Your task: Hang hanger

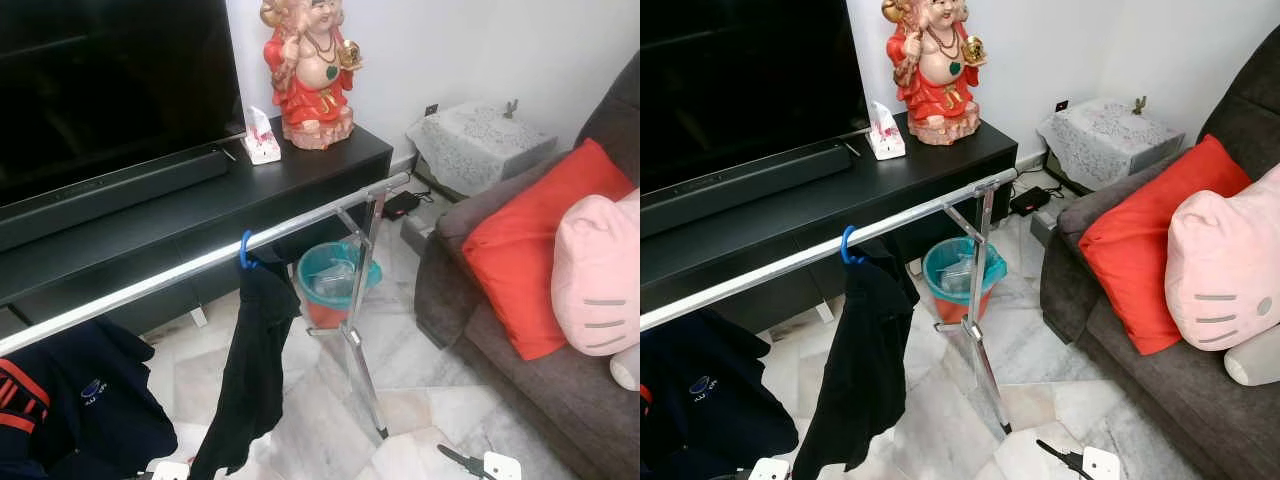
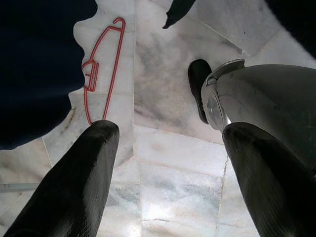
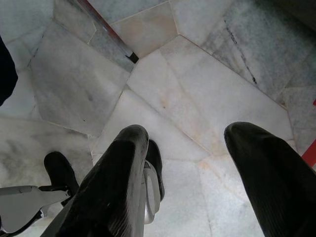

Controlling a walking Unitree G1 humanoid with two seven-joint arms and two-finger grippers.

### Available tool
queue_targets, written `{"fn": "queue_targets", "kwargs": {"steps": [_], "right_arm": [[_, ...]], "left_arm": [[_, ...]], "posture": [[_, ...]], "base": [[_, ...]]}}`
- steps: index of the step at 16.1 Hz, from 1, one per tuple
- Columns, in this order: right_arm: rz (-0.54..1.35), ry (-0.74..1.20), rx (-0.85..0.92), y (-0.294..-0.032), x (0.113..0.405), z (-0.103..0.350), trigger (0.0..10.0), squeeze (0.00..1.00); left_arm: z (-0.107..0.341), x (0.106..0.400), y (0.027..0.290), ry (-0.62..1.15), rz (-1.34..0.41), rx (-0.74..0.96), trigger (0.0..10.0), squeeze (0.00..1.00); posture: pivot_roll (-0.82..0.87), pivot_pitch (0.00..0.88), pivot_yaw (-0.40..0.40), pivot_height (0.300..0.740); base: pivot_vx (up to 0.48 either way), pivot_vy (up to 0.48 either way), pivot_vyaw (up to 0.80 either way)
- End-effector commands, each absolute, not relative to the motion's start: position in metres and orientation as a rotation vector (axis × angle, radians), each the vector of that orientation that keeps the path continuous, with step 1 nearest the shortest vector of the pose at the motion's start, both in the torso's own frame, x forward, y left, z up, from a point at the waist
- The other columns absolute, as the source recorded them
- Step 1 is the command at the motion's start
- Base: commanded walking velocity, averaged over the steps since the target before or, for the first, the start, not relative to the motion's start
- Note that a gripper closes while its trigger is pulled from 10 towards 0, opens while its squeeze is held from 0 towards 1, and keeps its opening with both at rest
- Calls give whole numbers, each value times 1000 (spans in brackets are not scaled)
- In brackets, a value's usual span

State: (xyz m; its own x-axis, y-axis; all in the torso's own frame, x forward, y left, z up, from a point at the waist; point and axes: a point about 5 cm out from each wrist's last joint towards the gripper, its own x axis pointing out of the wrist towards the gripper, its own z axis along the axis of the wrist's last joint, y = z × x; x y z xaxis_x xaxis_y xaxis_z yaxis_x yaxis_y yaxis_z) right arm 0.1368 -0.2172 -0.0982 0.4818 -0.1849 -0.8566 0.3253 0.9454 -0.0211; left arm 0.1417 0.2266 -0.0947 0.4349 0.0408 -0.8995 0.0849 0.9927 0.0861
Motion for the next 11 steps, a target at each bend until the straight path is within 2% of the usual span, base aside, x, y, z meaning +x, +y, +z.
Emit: {"fn": "queue_targets", "kwargs": {"steps": [1,6,7,11], "right_arm": [[-317,1032,159,-217,134,-99,10000,0],[-317,1032,159,-217,134,-99,10000,0],[-297,1029,150,-216,136,-99,10000,0],[-270,1028,136,-216,138,-98,10000,0]], "left_arm": [[-96,139,227,1131,-38,144,10000,0],[-96,139,227,1131,-38,144,10000,0],[-95,143,222,1123,-50,138,10000,0],[-96,148,211,1112,-72,130,10000,0]], "posture": [[0,0,0,740],[0,0,0,740],[-215,0,28,740],[-216,0,29,740]], "base": [[0,0,0],[0,0,0],[0,0,0],[0,0,0]]}}
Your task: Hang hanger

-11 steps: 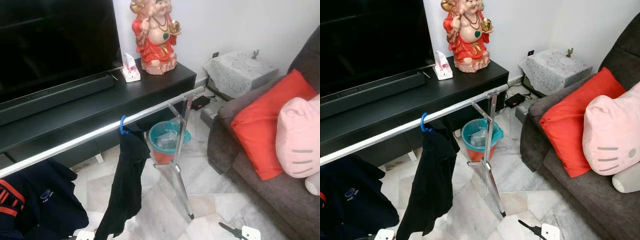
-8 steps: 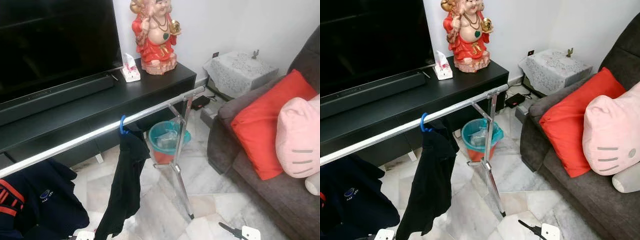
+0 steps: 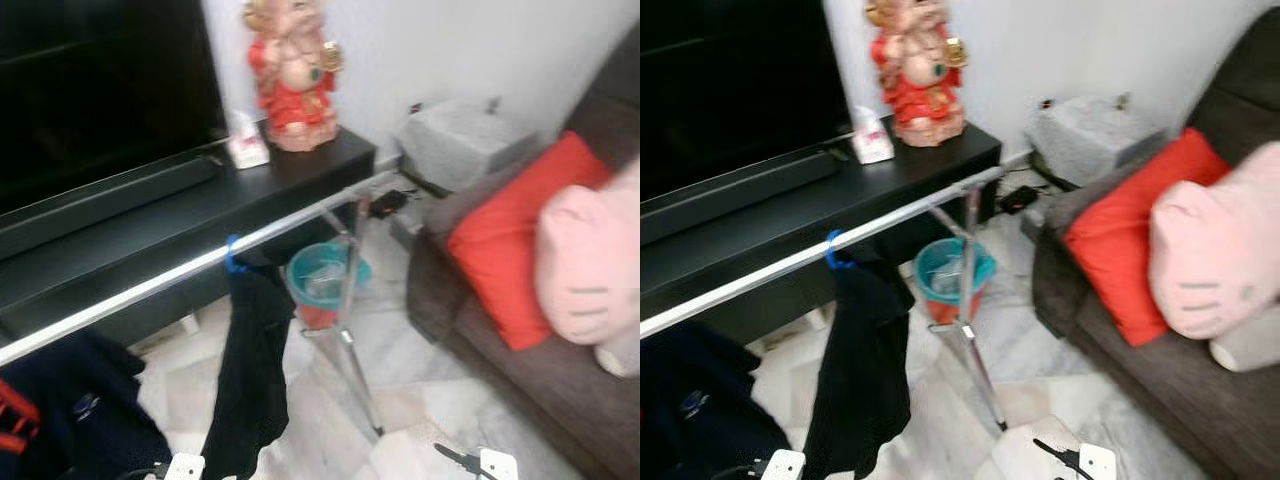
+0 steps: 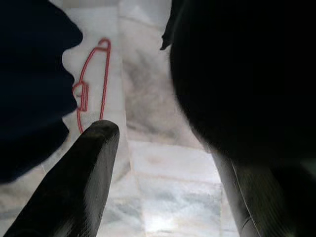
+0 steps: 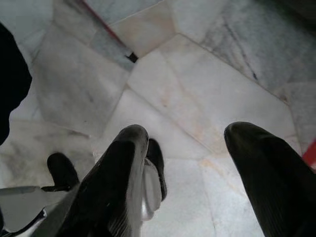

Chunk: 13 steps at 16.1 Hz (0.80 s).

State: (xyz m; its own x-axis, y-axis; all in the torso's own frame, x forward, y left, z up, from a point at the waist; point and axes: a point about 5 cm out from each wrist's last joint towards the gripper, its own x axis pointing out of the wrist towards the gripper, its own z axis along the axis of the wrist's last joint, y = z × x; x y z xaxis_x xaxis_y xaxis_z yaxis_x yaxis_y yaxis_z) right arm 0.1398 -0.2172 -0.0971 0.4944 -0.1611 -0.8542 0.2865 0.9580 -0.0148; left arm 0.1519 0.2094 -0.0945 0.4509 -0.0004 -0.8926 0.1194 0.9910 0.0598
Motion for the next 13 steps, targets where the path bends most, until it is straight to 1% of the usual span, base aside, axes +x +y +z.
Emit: {"fn": "queue_targets", "kwargs": {"steps": [1,7,13], "right_arm": [[-270,1028,136,-217,138,-98,10000,0],[-267,1029,134,-217,138,-98,10000,0],[-242,1030,112,-217,140,-97,10000,0]], "left_arm": [[-96,148,211,1113,-73,130,10000,0],[-97,145,209,1121,-67,109,10000,0],[-95,152,207,1127,-76,138,10000,0]], "posture": [[-216,0,29,740],[-215,0,27,740],[-200,0,14,740]], "base": [[0,0,0],[0,0,0],[0,0,0]]}}
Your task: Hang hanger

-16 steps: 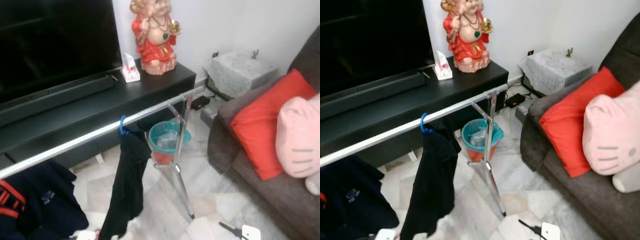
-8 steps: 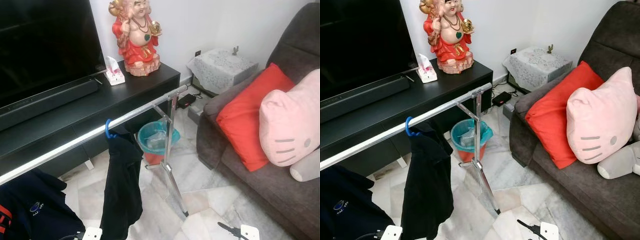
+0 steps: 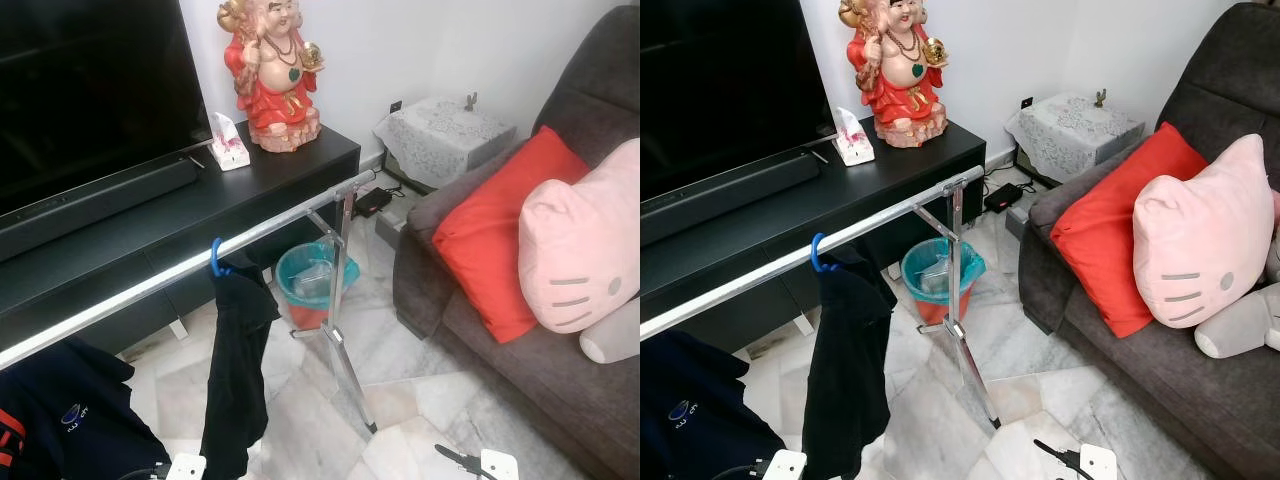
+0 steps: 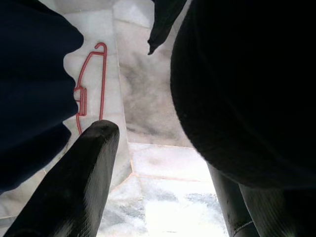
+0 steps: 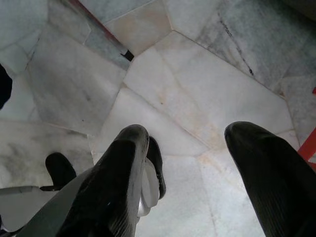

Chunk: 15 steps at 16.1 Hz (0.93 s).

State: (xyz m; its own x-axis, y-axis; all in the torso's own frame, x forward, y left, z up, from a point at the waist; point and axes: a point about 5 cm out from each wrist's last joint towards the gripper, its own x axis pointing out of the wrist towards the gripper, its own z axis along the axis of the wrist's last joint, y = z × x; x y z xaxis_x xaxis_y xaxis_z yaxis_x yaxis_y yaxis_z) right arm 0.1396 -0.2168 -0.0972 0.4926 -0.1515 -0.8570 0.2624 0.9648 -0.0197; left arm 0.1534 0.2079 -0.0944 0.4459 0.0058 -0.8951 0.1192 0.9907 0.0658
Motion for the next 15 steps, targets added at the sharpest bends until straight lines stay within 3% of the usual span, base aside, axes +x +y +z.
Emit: {"fn": "queue_targets", "kwargs": {"steps": [1,8,15], "right_arm": [[-233,1030,104,-217,140,-97,10000,0],[-209,1035,77,-215,143,-97,10000,0],[-214,1032,78,-216,142,-97,10000,0]], "left_arm": [[-95,153,208,1127,-74,139,10000,0],[-93,147,228,1135,-37,139,10000,0],[-97,143,214,1144,-67,135,10000,0]], "posture": [[-197,0,12,740],[-185,0,14,740],[-196,0,26,740]], "base": [[0,0,0],[0,0,0],[0,0,0]]}}
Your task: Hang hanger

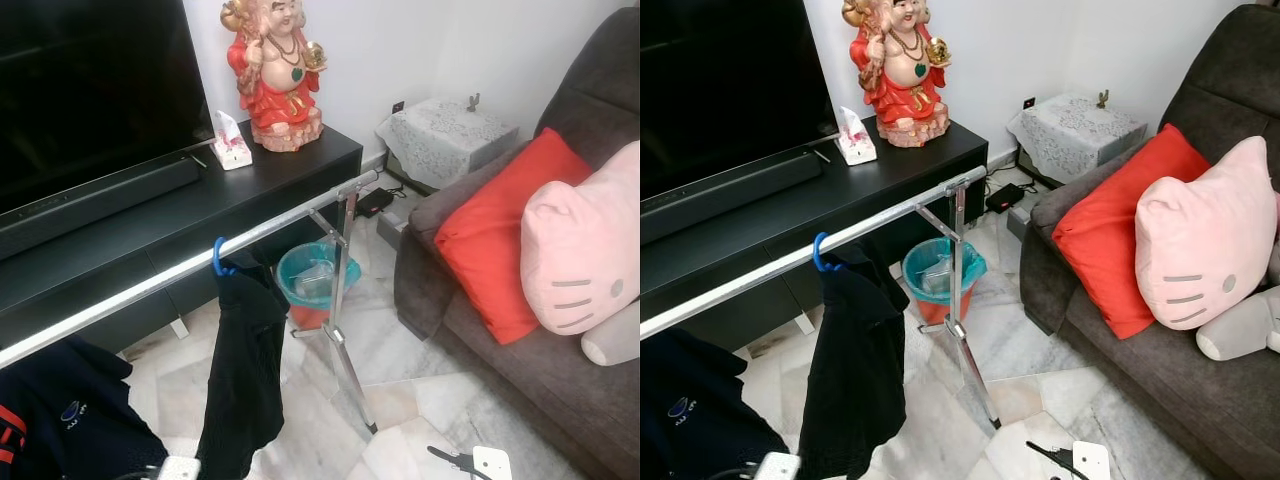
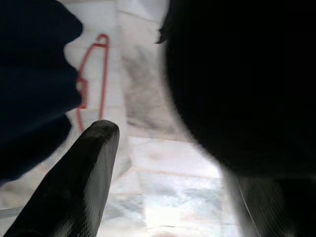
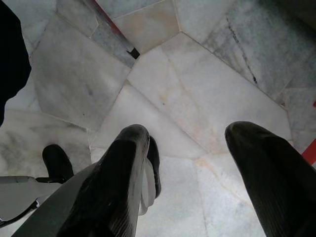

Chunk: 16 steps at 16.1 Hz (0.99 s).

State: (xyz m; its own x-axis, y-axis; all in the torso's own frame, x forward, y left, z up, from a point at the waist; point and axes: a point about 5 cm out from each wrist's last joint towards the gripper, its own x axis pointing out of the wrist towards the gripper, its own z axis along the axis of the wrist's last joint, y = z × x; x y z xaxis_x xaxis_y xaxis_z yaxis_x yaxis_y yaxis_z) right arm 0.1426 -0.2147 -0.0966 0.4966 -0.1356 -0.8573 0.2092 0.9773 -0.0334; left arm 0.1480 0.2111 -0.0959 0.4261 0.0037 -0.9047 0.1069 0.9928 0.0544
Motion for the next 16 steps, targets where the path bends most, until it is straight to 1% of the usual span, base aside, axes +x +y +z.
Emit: {"fn": "queue_targets", "kwargs": {"steps": [1,9,14,16], "right_arm": [[-222,1033,79,-216,142,-97,10000,0],[-226,1036,70,-217,142,-97,10000,0],[-228,1039,68,-217,141,-97,10000,0],[-227,1040,69,-217,140,-97,10000,0]], "left_arm": [[-97,144,212,1143,-70,133,10000,0],[-97,147,206,1141,-94,142,10000,0],[-98,141,212,1152,-94,151,10000,0],[-98,140,216,1154,-91,152,10000,0]], "posture": [[-199,0,29,740],[-211,0,34,740],[-213,0,37,740],[-213,0,37,740]], "base": [[0,0,0],[0,0,0],[0,0,0],[-253,0,0]]}}
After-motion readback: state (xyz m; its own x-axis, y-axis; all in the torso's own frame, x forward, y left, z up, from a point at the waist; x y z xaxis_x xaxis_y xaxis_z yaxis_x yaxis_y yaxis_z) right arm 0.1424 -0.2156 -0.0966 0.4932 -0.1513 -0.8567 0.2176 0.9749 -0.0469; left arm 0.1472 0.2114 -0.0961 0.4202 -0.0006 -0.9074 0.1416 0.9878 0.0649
